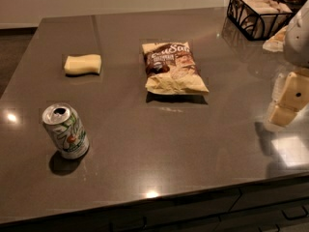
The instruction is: Move 7up can near brown chip bag
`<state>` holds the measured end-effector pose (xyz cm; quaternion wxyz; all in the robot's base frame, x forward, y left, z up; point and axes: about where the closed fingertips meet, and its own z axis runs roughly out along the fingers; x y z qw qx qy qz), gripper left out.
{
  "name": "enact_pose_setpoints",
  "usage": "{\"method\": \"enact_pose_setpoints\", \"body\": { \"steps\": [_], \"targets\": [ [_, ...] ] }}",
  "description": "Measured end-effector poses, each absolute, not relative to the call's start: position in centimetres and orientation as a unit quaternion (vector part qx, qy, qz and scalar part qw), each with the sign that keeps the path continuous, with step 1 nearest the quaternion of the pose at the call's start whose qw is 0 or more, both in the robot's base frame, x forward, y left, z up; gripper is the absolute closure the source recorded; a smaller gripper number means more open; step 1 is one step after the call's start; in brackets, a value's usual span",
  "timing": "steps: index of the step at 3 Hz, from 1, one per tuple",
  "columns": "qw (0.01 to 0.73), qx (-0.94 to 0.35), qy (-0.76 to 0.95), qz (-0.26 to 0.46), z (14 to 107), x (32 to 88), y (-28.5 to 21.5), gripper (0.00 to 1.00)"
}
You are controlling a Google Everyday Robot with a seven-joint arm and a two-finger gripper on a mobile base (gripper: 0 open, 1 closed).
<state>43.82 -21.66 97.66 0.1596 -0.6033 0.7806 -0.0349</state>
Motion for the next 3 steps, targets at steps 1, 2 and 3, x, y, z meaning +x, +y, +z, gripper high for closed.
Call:
{"method": "enact_pose_setpoints", "body": {
  "steps": [1,2,3],
  "targets": [
    [0.160,-0.603,0.780,-0.033,97.7,43.9,-21.6,0.00],
    [0.176,-0.610,0.772,0.019,97.4,45.0,-19.2,0.00],
    [0.192,-0.622,0.756,0.060,97.1,45.8,-15.2,0.00]
  ]
}}
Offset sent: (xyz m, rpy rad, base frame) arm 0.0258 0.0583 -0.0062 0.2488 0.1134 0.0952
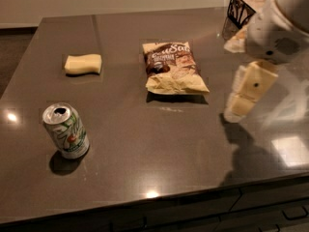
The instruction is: Move 7up can near brown chip bag
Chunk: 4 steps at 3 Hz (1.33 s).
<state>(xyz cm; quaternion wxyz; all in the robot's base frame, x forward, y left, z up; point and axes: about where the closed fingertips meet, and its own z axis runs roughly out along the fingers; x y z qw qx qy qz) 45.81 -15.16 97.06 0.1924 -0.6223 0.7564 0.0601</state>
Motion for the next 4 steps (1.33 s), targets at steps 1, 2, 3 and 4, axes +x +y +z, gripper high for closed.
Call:
{"method": "enact_pose_setpoints", "body": {
  "steps": [1,2,3,4],
  "targets": [
    [0.211,-0.642,0.732,0.087,95.8,45.4,-9.2,0.00],
    [0.229,-0.662,0.706,0.105,94.2,44.0,-3.3,0.00],
    [0.242,-0.678,0.682,0.129,92.8,42.8,2.3,0.00],
    [0.257,-0.687,0.661,0.159,92.6,42.2,7.3,0.00]
  ]
}}
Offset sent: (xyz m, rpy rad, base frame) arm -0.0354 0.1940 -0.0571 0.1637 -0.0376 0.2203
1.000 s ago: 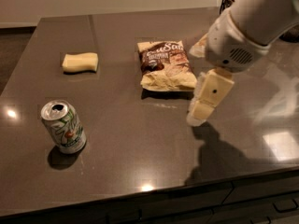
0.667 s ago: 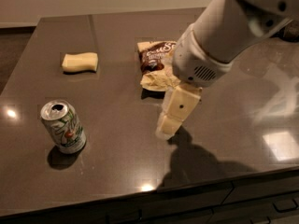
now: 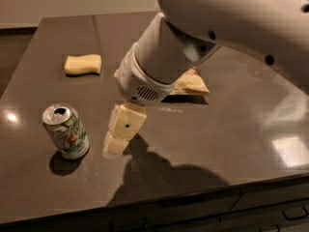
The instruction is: Move 7up can near brown chip bag
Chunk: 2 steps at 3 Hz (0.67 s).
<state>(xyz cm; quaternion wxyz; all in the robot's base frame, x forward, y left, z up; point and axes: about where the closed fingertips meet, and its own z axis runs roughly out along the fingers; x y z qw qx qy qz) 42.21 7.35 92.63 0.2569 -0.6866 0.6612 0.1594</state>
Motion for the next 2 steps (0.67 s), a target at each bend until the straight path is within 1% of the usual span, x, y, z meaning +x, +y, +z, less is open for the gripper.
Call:
{"method": "enact_pose_setpoints", "body": {
  "steps": [1,2],
  "targets": [
    [0.267,-0.693,0.644,0.185,92.6,41.7,11.3,0.00],
    [0.268,-0.700,0.631,0.200,91.9,41.2,14.2,0.00]
  ]
}}
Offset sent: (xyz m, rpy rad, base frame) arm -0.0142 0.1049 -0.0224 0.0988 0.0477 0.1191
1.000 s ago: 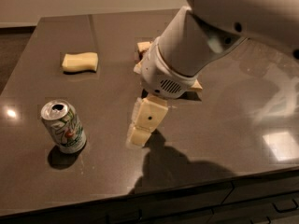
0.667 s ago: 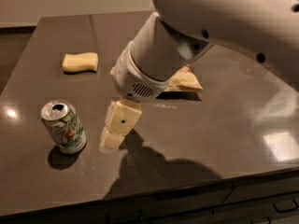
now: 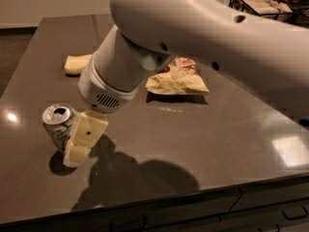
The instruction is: Move 7up can near brown chip bag
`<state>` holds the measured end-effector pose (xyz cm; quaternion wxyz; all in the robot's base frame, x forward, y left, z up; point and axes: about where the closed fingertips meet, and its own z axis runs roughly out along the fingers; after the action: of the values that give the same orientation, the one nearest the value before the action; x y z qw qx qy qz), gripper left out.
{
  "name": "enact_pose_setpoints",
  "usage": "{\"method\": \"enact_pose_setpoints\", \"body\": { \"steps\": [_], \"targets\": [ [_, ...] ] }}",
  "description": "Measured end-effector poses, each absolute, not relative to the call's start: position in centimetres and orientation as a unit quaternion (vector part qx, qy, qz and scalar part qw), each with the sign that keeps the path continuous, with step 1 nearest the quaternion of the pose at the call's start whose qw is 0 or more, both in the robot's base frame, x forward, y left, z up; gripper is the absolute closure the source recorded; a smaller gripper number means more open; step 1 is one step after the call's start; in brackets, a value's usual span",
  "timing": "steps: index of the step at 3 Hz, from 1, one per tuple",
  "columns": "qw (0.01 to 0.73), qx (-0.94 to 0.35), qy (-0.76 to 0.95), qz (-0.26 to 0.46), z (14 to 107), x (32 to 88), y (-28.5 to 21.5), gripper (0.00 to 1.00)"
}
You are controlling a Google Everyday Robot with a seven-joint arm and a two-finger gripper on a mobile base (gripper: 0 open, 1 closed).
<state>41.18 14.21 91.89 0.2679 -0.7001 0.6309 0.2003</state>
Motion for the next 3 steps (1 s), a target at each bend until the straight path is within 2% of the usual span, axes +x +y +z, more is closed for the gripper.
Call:
{"method": "enact_pose_setpoints", "body": {
  "steps": [2,3],
  "targets": [
    [0.266,-0.712,0.613,0.215,90.7,40.6,17.5,0.00],
    [0.266,-0.714,0.610,0.219,90.5,40.6,18.3,0.18]
  ]
}}
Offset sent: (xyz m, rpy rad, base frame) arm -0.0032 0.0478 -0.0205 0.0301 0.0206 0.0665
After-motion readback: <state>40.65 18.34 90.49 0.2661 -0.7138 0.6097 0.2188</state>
